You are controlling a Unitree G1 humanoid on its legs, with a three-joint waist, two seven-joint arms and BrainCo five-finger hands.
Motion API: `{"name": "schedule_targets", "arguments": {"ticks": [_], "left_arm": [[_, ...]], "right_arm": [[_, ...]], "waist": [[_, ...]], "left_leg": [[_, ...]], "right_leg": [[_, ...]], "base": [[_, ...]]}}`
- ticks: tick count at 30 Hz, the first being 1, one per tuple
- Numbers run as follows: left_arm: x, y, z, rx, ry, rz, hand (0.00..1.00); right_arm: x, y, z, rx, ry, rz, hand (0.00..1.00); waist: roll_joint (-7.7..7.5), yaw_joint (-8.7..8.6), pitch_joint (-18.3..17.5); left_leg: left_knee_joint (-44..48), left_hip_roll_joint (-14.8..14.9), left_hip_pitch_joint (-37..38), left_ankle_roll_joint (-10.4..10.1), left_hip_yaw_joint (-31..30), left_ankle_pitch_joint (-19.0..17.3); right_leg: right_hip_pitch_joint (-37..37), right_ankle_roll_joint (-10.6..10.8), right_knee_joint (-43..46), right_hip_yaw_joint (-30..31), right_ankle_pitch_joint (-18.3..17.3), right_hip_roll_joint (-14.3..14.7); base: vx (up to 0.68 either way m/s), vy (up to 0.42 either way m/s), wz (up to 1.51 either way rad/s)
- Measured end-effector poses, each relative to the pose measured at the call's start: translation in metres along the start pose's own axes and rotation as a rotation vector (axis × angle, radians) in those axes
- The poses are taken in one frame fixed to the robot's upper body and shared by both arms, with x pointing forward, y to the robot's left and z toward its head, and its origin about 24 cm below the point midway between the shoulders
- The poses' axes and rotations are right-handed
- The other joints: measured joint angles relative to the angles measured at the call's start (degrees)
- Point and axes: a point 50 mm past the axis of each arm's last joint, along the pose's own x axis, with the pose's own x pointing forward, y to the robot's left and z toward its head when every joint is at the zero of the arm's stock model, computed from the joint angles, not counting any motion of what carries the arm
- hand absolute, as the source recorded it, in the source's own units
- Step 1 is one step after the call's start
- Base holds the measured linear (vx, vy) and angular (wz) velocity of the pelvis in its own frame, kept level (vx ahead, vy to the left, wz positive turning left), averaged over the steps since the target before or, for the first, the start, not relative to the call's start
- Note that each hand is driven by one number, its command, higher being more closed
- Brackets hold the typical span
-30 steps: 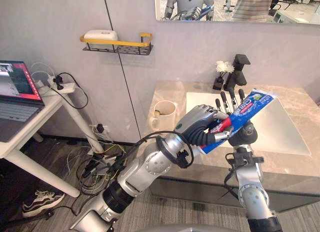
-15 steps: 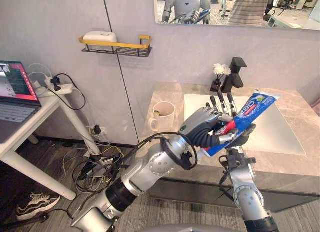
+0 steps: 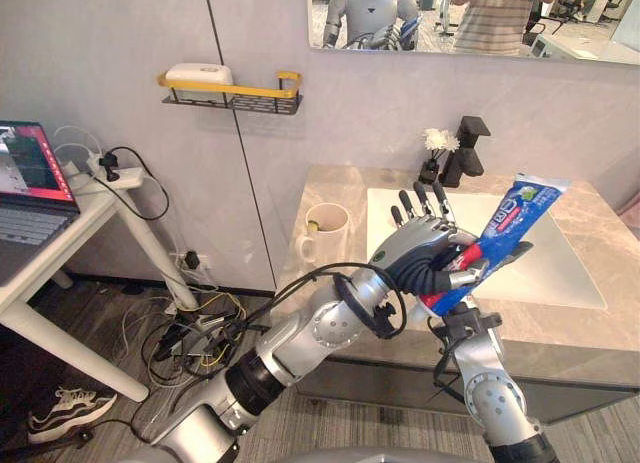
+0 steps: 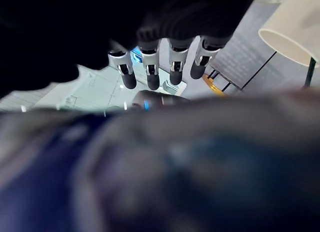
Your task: Organize washtable
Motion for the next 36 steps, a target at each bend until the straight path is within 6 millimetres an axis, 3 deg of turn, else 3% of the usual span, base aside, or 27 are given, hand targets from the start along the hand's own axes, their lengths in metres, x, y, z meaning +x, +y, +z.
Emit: {"name": "schedule_targets", "arguments": {"ticks": [10,22,29,36], "left_arm": [[-0.003,-0.005,-0.011,0.005,0.040,-0.007,1.00],[-0.008,-0.002,-0.021,0.073,0.071,-0.023,1.00],[-0.022,0.011,-0.043,0.180,0.170,-0.042,1.00],[-0.026,0.015,-0.046,0.205,0.189,-0.066,1.00]], "right_arm": [[0.000,-0.001,0.002,-0.004,-0.005,-0.003,0.00],[-0.003,-0.006,0.010,-0.024,-0.021,-0.031,0.00],[-0.007,-0.005,0.026,-0.085,-0.047,-0.022,0.00],[-0.009,-0.008,0.030,-0.149,-0.013,-0.013,0.00]], "waist": [[0.16,-0.03,0.1],[1.49,-0.04,0.9],[2.43,-0.06,2.0],[2.42,-0.11,2.0]], "left_leg": [[0.0,-0.1,0.0,0.2,1.0,-0.2],[0.0,0.0,0.4,0.2,1.2,-0.2],[0.0,0.0,0.6,0.2,1.3,-0.2],[-0.2,0.0,0.6,0.2,1.3,-0.2]], "right_leg": [[-0.3,0.2,0.0,1.2,0.1,0.0],[-0.5,0.1,0.0,1.5,0.2,0.1],[-0.4,0.1,0.0,1.5,0.3,0.2],[-0.4,0.1,-0.1,1.5,0.3,0.2]], "base": [[0.00,0.005,-0.05],[0.00,0.000,0.00],[0.00,0.000,0.00],[0.00,0.000,0.00]]}}
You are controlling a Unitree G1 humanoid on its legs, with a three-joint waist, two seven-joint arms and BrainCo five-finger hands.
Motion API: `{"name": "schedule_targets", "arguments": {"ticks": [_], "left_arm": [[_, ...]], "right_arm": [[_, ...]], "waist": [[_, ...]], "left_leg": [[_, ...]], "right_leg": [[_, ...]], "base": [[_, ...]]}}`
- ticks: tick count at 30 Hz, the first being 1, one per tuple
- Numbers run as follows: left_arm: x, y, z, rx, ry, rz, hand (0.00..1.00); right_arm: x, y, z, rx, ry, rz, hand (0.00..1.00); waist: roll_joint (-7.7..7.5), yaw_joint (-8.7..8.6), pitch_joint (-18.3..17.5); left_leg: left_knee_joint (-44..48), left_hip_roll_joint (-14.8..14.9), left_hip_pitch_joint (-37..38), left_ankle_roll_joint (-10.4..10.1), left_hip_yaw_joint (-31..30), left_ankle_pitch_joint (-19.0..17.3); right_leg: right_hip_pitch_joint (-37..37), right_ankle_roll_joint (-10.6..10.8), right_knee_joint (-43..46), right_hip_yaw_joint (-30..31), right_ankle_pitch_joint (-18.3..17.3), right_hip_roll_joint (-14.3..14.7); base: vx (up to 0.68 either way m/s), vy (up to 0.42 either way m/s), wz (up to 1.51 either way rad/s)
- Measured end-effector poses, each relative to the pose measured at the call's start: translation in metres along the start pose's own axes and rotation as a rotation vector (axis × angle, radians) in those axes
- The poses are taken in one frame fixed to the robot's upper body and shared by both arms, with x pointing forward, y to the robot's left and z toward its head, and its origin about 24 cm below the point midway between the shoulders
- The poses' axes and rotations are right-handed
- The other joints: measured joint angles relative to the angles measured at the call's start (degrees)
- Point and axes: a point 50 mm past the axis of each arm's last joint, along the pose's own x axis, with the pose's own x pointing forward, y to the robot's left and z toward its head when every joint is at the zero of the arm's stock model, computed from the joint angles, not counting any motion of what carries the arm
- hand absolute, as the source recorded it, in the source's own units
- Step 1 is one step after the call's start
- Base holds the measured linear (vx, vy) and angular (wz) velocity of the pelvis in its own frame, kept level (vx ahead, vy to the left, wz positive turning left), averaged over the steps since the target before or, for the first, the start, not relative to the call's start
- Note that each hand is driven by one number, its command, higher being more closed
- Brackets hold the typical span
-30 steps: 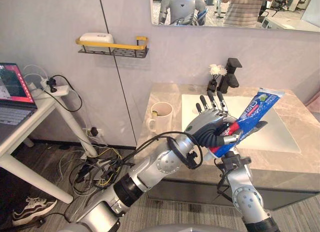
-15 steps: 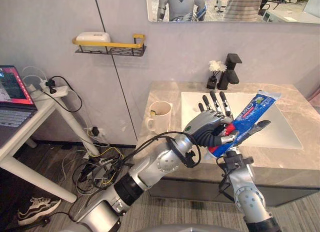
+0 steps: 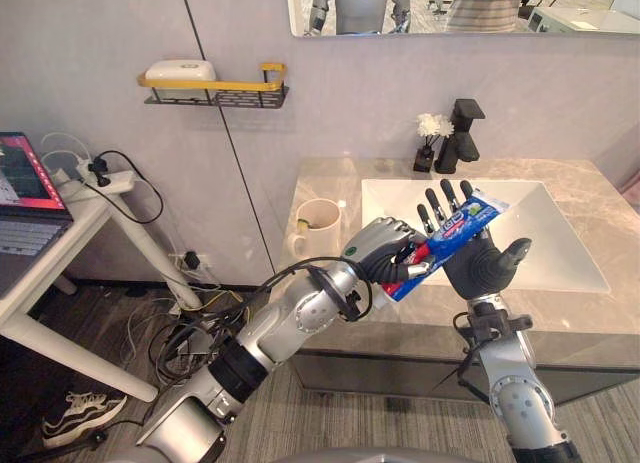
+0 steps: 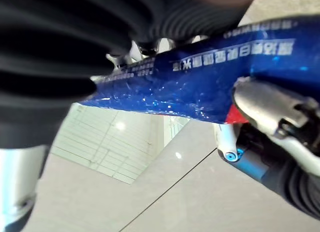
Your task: Organize washtable
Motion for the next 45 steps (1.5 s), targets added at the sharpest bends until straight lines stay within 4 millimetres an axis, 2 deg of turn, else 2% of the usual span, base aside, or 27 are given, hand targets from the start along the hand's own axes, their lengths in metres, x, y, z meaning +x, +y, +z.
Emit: {"name": "schedule_targets", "arguments": {"ticks": [9,14,15,26,33,45], "left_arm": [[-0.001,0.004,-0.002,0.008,0.007,-0.003,1.00],[0.001,0.009,0.002,0.015,-0.008,0.019,1.00],[0.001,0.009,0.002,0.015,-0.007,0.019,1.00],[0.002,0.010,0.011,0.017,-0.049,0.005,1.00],[0.004,0.000,0.022,0.000,-0.100,-0.045,1.00],[0.005,0.000,0.024,-0.004,-0.106,-0.044,1.00]], "right_arm": [[-0.001,-0.002,0.006,-0.056,0.044,0.033,0.00],[-0.001,-0.002,0.006,-0.056,0.046,0.032,0.00],[-0.001,-0.002,0.006,-0.055,0.047,0.032,1.00],[-0.003,-0.008,0.002,-0.083,0.076,0.005,1.00],[-0.002,-0.008,0.005,-0.085,0.053,0.003,1.00],[-0.001,-0.007,0.003,-0.063,0.019,-0.001,1.00]], "waist": [[-0.03,-0.02,0.2],[-0.08,-0.03,1.7],[-0.08,-0.05,1.7],[-0.08,-0.09,1.7],[-0.10,-0.10,1.6],[-0.32,-0.09,1.5]], "left_leg": [[0.0,0.0,0.1,0.0,0.1,0.0],[-0.1,0.0,0.3,0.0,0.4,0.0],[-0.1,0.0,0.3,0.0,0.4,0.0],[-0.2,0.0,0.3,0.0,-0.3,0.0],[-0.3,0.0,0.3,0.0,-0.5,0.0],[-0.3,0.0,0.3,-0.1,-0.6,0.0]], "right_leg": [[0.0,0.0,0.0,0.0,0.0,0.0],[0.0,0.0,0.1,0.4,0.0,0.0],[0.0,0.0,0.1,0.3,0.0,0.0],[0.2,0.0,0.0,-0.2,0.0,0.0],[0.3,0.0,0.0,-0.4,0.0,0.0],[0.3,0.0,-0.1,-0.4,0.0,0.0]], "base": [[0.00,0.000,0.00],[0.00,0.002,-0.02],[0.00,0.000,0.00],[0.00,0.000,0.01],[0.00,0.000,0.01],[0.00,0.000,0.00]]}}
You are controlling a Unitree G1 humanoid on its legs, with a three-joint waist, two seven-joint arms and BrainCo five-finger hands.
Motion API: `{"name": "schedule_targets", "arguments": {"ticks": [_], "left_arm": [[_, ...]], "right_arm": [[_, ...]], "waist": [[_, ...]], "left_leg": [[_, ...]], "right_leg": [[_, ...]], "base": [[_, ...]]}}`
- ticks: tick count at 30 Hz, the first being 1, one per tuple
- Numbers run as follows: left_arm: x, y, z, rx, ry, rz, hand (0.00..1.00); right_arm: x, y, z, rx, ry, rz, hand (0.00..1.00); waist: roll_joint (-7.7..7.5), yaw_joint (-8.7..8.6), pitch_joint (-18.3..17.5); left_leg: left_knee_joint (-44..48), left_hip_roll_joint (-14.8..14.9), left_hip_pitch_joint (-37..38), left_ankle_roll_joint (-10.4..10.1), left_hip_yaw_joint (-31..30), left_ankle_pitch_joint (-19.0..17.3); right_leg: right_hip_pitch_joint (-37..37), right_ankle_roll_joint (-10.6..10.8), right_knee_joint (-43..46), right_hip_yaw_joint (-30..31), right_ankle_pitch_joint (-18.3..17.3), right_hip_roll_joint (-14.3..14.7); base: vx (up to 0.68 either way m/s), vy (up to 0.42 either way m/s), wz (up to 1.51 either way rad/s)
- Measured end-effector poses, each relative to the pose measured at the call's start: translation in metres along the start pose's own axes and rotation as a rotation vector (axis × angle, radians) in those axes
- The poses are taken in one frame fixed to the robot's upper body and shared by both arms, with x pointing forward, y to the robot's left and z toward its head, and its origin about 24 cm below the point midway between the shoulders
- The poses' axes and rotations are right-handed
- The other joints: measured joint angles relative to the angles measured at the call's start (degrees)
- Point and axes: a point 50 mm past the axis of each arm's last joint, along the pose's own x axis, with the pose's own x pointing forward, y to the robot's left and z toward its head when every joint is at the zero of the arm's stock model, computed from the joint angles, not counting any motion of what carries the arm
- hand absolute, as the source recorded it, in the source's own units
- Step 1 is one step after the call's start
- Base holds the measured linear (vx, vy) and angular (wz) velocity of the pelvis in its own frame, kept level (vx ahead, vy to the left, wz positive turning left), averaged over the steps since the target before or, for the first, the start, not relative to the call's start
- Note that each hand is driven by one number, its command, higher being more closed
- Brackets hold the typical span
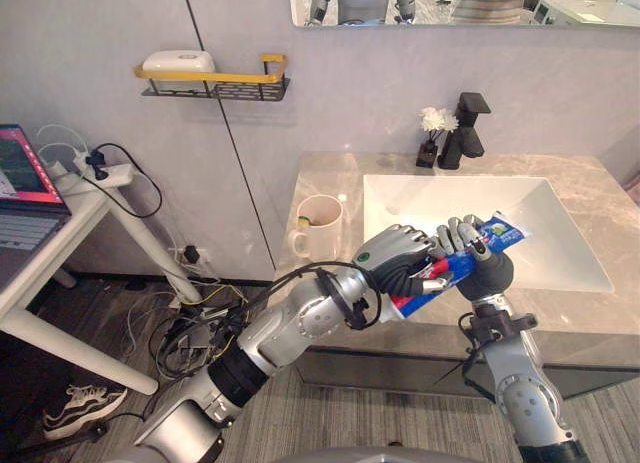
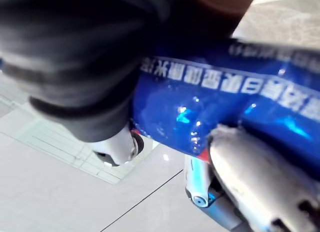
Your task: Organize washtable
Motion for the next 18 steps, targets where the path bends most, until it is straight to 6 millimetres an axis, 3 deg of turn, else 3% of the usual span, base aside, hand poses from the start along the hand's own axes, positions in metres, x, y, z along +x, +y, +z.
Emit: {"name": "schedule_targets", "arguments": {"ticks": [7,8,15,18], "left_arm": [[0.001,0.003,0.003,0.004,-0.007,0.008,1.00],[0.001,0.003,0.003,0.004,-0.007,0.008,0.00],[-0.006,0.017,0.012,0.001,-0.023,0.095,0.00],[-0.014,0.045,0.017,0.028,-0.037,0.248,0.00]], "right_arm": [[0.001,0.002,0.000,0.022,-0.036,-0.004,1.00],[0.001,0.002,0.000,0.023,-0.037,-0.004,1.00],[-0.005,0.001,0.013,0.011,-0.122,-0.032,1.00],[-0.019,-0.011,0.022,-0.022,-0.153,-0.127,1.00]], "waist": [[-0.31,-0.03,-0.2],[-0.34,-0.03,-0.2],[-0.37,-0.01,-0.2],[-0.51,0.07,-0.3]], "left_leg": [[0.0,0.0,0.0,0.0,0.0,0.0],[0.0,0.0,0.0,0.0,0.0,0.0],[0.0,0.0,-0.1,0.0,-0.1,0.0],[0.0,0.0,-0.2,0.0,-0.2,0.0]], "right_leg": [[0.0,0.0,0.0,0.0,0.0,0.0],[0.0,0.0,0.0,0.0,0.0,0.0],[0.0,0.0,-0.1,-0.1,0.0,0.0],[0.0,0.0,-0.1,-0.2,0.0,-0.1]], "base": [[0.00,0.000,0.00],[0.00,0.000,0.00],[0.00,0.000,0.00],[0.00,0.000,0.00]]}}
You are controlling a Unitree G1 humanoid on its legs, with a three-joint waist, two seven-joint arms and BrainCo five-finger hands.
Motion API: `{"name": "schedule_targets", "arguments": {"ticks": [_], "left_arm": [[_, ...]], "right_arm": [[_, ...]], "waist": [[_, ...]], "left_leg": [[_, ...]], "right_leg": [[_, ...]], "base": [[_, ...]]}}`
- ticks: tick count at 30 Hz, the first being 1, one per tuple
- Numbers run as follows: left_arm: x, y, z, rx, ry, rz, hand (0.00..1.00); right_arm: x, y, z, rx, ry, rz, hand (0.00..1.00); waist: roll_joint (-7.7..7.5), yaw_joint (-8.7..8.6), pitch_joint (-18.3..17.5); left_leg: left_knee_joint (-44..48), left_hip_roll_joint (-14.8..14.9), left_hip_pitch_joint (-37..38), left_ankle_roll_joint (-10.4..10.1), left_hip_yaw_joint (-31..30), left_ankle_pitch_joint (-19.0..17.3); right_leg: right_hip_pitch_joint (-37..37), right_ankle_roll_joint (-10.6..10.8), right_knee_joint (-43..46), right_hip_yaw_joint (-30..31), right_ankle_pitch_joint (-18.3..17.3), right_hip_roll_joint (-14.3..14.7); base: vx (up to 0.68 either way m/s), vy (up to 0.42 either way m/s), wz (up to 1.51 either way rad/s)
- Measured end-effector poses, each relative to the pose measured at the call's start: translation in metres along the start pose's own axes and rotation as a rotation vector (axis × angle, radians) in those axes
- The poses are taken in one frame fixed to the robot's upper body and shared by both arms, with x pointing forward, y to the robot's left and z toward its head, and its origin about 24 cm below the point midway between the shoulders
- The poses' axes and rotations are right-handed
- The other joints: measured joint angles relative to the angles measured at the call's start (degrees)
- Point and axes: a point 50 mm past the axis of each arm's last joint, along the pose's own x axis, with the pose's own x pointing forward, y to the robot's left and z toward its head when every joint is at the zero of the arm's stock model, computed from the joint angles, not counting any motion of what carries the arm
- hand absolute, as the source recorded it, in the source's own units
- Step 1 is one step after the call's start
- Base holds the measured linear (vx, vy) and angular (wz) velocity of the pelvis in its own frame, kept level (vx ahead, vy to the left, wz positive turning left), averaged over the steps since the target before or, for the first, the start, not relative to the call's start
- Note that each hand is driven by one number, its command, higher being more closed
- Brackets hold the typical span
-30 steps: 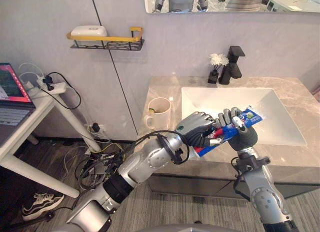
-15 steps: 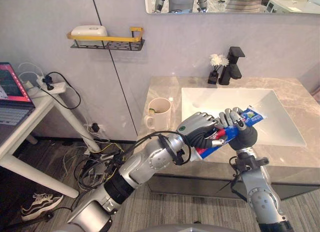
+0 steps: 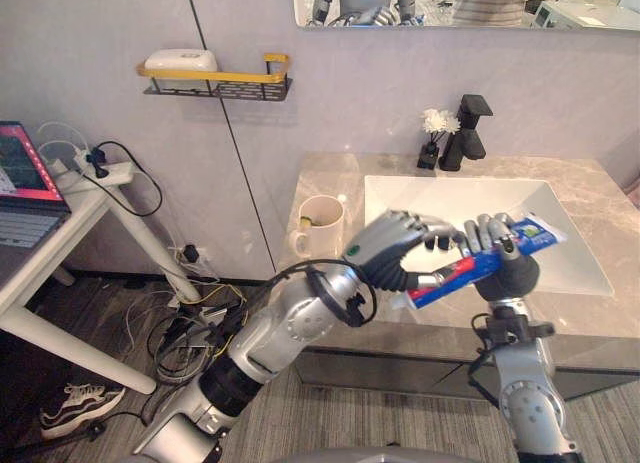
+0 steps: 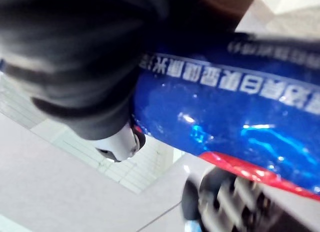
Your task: Organize washtable
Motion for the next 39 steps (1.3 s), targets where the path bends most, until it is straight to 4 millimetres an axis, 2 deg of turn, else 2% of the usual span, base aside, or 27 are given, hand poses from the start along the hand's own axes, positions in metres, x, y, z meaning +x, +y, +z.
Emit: {"name": "schedule_targets", "arguments": {"ticks": [2,5,8,11,15,21,23,24,26,27,28,29,30,32,34,37,39], "left_arm": [[-0.001,0.013,0.002,0.023,-0.011,0.059,0.00],[-0.005,0.016,0.004,0.026,-0.016,0.078,0.00],[-0.014,0.020,0.007,0.026,-0.002,0.113,0.00],[-0.027,0.036,0.004,0.059,0.046,0.196,0.00],[-0.053,0.060,0.002,0.134,0.137,0.340,0.00],[-0.097,0.063,-0.015,0.126,0.371,0.421,0.00],[-0.127,0.052,-0.033,0.074,0.564,0.456,0.00],[-0.135,0.046,-0.039,0.054,0.620,0.459,0.00],[-0.169,0.023,-0.058,-0.040,0.840,0.456,0.00],[-0.177,0.016,-0.062,-0.061,0.892,0.447,0.00],[-0.192,0.001,-0.070,-0.108,0.993,0.414,0.00],[-0.206,-0.014,-0.076,-0.166,1.084,0.380,0.00],[-0.211,-0.022,-0.078,-0.195,1.124,0.362,0.00],[-0.234,-0.054,-0.082,-0.289,1.275,0.283,0.00],[-0.250,-0.075,-0.081,-0.359,1.364,0.207,0.00],[-0.269,-0.101,-0.076,-0.443,1.473,0.117,0.00],[-0.280,-0.110,-0.073,-0.471,1.525,0.086,0.00]], "right_arm": [[-0.002,-0.003,0.005,-0.014,-0.021,-0.017,1.00],[-0.002,0.000,0.007,-0.017,-0.031,-0.005,1.00],[-0.002,0.001,0.007,-0.048,-0.028,0.002,1.00],[-0.002,0.000,0.009,-0.060,-0.033,-0.002,1.00],[-0.002,-0.006,0.025,-0.142,-0.088,-0.033,1.00],[0.012,-0.003,0.044,-0.222,-0.180,-0.016,1.00],[0.023,0.000,0.051,-0.255,-0.194,0.016,1.00],[0.025,0.000,0.053,-0.261,-0.202,0.022,1.00],[0.043,0.002,0.059,-0.305,-0.221,0.045,1.00],[0.048,0.002,0.061,-0.310,-0.227,0.055,1.00],[0.058,0.003,0.063,-0.319,-0.234,0.067,1.00],[0.068,0.004,0.066,-0.336,-0.235,0.076,1.00],[0.073,0.005,0.067,-0.343,-0.236,0.081,1.00],[0.094,0.010,0.069,-0.365,-0.225,0.108,1.00],[0.107,0.021,0.067,-0.379,-0.207,0.157,1.00],[0.127,0.037,0.064,-0.452,-0.170,0.240,1.00],[0.137,0.043,0.064,-0.488,-0.149,0.264,1.00]], "waist": [[-0.09,-0.13,-0.1],[-0.20,-0.15,-0.8],[-0.21,-0.08,-0.9],[-0.08,-0.09,-1.0],[-0.06,0.20,-1.1],[0.14,0.49,-1.4],[-0.28,0.92,-2.0],[-0.17,1.00,-2.4],[-0.45,1.53,-2.6],[-0.10,1.61,-2.8],[-0.69,1.95,-2.5],[-0.54,2.43,-2.6],[-0.70,2.71,-2.5],[-1.13,2.96,-2.2],[-1.35,3.00,-2.2],[-1.88,3.00,-1.8],[-2.37,3.14,-1.5]], "left_leg": [[0.0,0.0,0.0,0.0,0.0,0.0],[0.1,0.0,0.0,0.0,0.0,0.0],[0.1,0.0,0.0,0.0,0.0,0.0],[0.1,0.0,0.1,0.0,0.0,0.0],[0.1,0.0,0.2,0.0,0.0,0.0],[0.0,0.0,-0.2,0.0,-0.2,0.0],[-0.9,-0.1,-0.4,0.0,-0.7,0.4],[-1.1,-0.1,-0.5,0.0,-1.0,0.5],[-2.1,-0.1,-0.4,0.0,-1.4,1.2],[-2.1,-0.1,-0.5,0.0,-1.4,1.2],[-2.2,-0.1,-0.7,0.0,-1.5,1.3],[-2.2,-0.1,-0.6,0.0,-1.5,1.4],[-2.2,-0.1,-0.7,0.0,-1.5,1.4],[-2.1,0.0,-0.8,0.0,-1.6,1.4],[-2.1,0.0,-1.1,0.0,-1.7,1.5],[-2.1,0.0,-1.7,0.0,-2.2,1.5],[-2.1,0.0,-1.7,0.0,-2.2,1.5]], "right_leg": [[0.0,0.0,0.0,0.1,0.0,0.0],[0.0,0.0,0.0,0.1,0.0,0.0],[0.1,0.0,0.0,0.1,0.0,0.0],[0.1,0.0,0.0,0.1,0.0,0.0],[0.2,0.0,0.0,0.0,0.0,0.0],[0.3,0.0,0.0,-0.2,0.0,-0.1],[0.4,0.0,-0.6,-1.0,0.0,-0.2],[0.5,0.0,-0.8,-1.3,0.0,-0.2],[0.5,0.0,-1.0,-1.9,0.0,-0.1],[0.5,0.0,-1.0,-2.0,0.0,-0.2],[0.5,0.0,-1.0,-2.4,0.0,-0.2],[0.4,0.0,-1.0,-2.4,0.0,-0.2],[0.3,0.0,-1.0,-2.4,0.0,-0.2],[0.2,0.0,-1.1,-2.5,0.1,-0.2],[0.2,0.0,-1.3,-2.5,0.1,-0.2],[0.0,-0.1,-1.6,-2.7,0.1,-0.2],[-0.1,-0.1,-1.7,-2.8,0.1,-0.2]], "base": [[0.00,0.000,0.00],[0.00,0.000,0.00],[0.00,0.000,0.00],[0.00,0.000,0.00],[0.00,0.000,0.00],[0.00,0.001,0.01],[0.00,-0.002,0.16],[0.01,-0.007,0.21],[0.01,-0.007,0.17],[0.00,-0.004,0.14],[0.01,-0.003,0.09],[0.01,-0.004,0.07],[0.00,0.000,0.00],[0.00,0.000,0.00],[0.03,-0.009,0.04],[0.03,-0.011,0.07],[0.01,-0.005,0.02]]}}
